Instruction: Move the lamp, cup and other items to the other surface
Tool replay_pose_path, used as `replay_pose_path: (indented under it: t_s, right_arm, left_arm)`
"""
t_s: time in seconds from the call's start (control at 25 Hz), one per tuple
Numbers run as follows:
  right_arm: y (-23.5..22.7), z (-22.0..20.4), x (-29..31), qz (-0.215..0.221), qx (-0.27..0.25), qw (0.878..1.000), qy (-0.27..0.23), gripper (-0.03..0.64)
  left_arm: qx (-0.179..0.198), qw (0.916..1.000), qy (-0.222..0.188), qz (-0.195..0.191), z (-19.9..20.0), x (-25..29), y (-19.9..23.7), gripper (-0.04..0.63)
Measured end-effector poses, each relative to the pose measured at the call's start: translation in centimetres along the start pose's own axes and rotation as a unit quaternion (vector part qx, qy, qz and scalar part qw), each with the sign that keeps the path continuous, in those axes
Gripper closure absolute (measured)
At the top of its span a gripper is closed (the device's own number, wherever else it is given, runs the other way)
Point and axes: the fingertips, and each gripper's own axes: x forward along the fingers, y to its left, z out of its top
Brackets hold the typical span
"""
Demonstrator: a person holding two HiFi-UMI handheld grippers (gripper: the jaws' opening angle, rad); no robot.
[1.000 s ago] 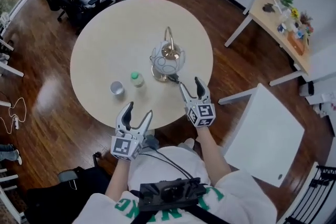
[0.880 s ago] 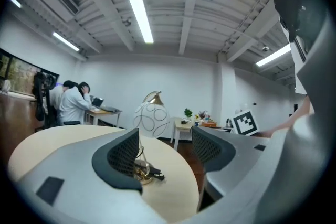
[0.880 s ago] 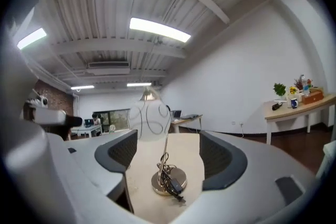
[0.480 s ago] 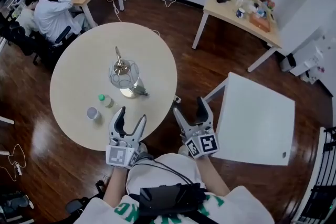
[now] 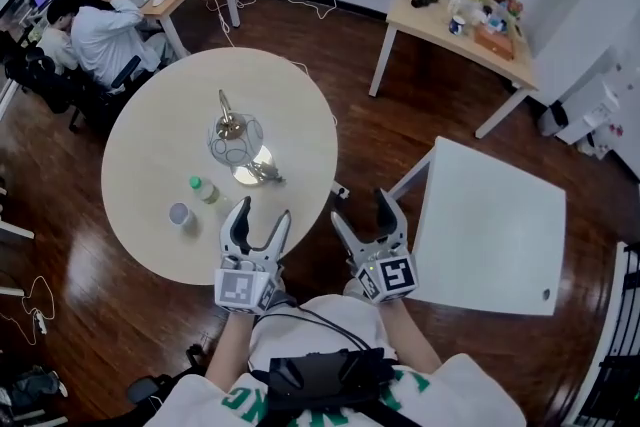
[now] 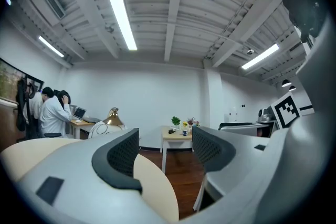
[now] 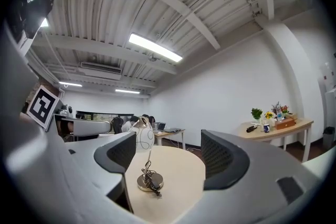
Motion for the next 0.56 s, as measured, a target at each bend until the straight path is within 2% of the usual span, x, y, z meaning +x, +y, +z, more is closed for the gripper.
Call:
replay_pose_path:
  t_s: [0.36, 0.56]
  right_arm:
    - [0.9, -1.2, -0.2, 0.017, 0.011, 1.0, 0.013, 0.209]
    - [3.5, -2.2, 0.0, 0.03, 0.003, 0.999, 0.014, 0.209]
  left_arm:
    - [0.003, 1.0, 0.005, 0.006, -0.9, -1.7, -0.3, 0.291]
    - [-0.002, 0.9999, 0.006, 0.013, -1.3, -4.5, 1.1, 0.291]
